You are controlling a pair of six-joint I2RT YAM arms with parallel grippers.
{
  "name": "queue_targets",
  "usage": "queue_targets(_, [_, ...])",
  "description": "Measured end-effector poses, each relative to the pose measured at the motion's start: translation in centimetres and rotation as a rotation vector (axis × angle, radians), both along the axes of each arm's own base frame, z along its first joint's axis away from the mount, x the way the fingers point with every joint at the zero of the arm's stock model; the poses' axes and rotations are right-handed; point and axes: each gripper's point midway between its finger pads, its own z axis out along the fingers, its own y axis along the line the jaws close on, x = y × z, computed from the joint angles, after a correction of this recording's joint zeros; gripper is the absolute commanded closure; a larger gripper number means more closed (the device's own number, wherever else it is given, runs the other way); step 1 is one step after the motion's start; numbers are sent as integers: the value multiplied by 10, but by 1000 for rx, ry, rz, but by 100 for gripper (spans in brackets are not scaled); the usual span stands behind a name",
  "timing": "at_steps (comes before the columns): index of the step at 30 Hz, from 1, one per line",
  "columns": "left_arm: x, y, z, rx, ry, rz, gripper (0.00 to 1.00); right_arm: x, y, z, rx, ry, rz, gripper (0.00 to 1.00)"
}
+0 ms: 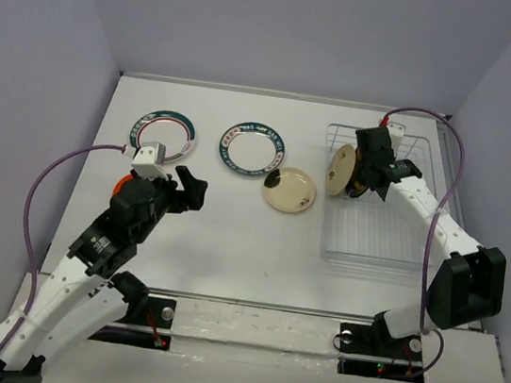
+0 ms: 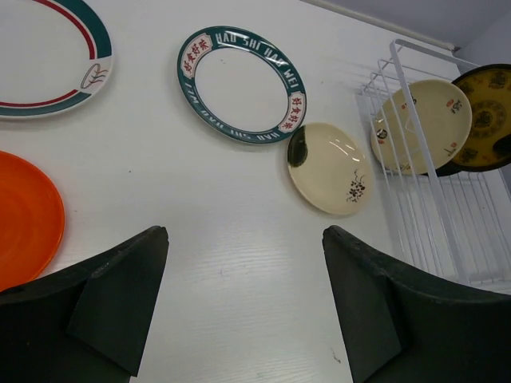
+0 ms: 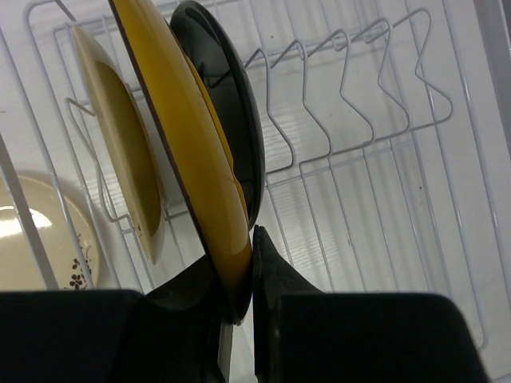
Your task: Load the plates into the dish rack
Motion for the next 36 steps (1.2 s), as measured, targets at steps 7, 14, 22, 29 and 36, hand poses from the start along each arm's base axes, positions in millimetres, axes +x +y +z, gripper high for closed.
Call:
queue_targets(7, [0,3,-1,6,4,13,11,0,1,-17,4,33,-11,69])
queue_targets(14, [3,6,-6,22,19,37,12,-1,3,-14,10,30,7,41])
queue_targets(22, [5,10,-4,25,14,59,12,-18,25,61,148,-161,135,39])
queue_targets(29, [1,21,29,-17,-71,105,13,-51,240,87,488,-252,693,35])
queue_targets(36, [-20,62,120,-102,-284,237,13,-79,410,-23,701,7,914,36])
